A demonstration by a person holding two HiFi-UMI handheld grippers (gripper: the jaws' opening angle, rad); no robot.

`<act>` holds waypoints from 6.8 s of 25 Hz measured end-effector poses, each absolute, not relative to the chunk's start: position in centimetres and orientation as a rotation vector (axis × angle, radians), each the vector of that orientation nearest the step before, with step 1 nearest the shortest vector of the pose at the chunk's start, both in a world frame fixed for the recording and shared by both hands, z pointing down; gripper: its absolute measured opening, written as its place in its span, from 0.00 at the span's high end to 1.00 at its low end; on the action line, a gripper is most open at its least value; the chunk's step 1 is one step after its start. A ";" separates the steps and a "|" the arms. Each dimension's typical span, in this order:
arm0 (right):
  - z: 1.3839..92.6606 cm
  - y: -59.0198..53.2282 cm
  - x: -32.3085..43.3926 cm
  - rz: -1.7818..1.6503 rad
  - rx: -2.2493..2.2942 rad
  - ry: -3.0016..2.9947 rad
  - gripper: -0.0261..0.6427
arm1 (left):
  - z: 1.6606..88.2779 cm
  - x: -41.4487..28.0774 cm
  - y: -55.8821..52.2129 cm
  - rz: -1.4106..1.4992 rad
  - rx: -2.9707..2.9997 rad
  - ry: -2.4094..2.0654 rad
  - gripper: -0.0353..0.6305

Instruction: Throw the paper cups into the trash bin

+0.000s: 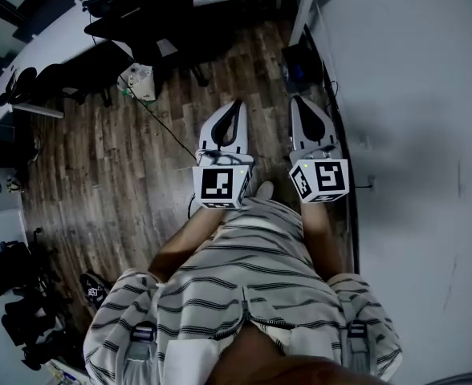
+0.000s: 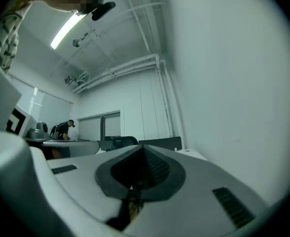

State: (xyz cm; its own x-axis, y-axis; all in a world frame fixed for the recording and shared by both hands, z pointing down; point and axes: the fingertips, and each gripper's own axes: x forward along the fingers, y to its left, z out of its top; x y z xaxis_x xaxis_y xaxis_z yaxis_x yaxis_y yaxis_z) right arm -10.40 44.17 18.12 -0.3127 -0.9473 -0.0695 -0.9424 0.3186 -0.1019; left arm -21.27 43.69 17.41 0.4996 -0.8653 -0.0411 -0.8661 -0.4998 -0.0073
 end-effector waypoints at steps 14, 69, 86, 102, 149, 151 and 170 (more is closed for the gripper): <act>20.6 40.3 -8.4 -0.112 -1.723 2.489 0.95 | 20.3 -18.9 40.4 -0.018 -2.686 1.615 0.91; 20.7 -11.6 -10.5 -0.179 -2.078 2.356 0.95 | 21.7 -18.6 -14.7 -0.121 -2.974 1.308 0.91; 27.3 -13.2 -4.9 -0.358 -2.075 2.353 0.95 | 28.2 -14.1 -20.7 -0.204 -2.902 1.443 0.91; 29.5 -14.8 -2.3 -0.349 -2.033 2.376 0.95 | 35.6 -10.5 -27.9 -0.269 -2.821 1.569 0.87; 35.6 -16.0 -2.4 -0.516 -2.061 2.370 0.95 | 50.4 -7.3 -44.3 -0.624 -2.801 1.680 0.46; 35.8 -16.1 -2.3 -0.519 -2.062 2.371 0.95 | 51.1 -7.2 -44.6 -0.638 -2.811 1.701 0.45; 37.1 -16.0 -0.9 -0.553 -2.092 2.360 0.95 | 52.0 -6.5 -47.1 -0.648 -2.766 1.691 0.45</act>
State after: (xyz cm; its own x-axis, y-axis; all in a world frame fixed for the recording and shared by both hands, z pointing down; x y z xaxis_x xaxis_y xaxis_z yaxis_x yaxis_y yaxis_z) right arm -0.89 -15.99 37.06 -0.1449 -0.9520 0.2696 -0.9727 0.0872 -0.2151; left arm -6.45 -47.14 51.99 0.4040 -0.8178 0.4099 -0.8822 -0.4668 -0.0618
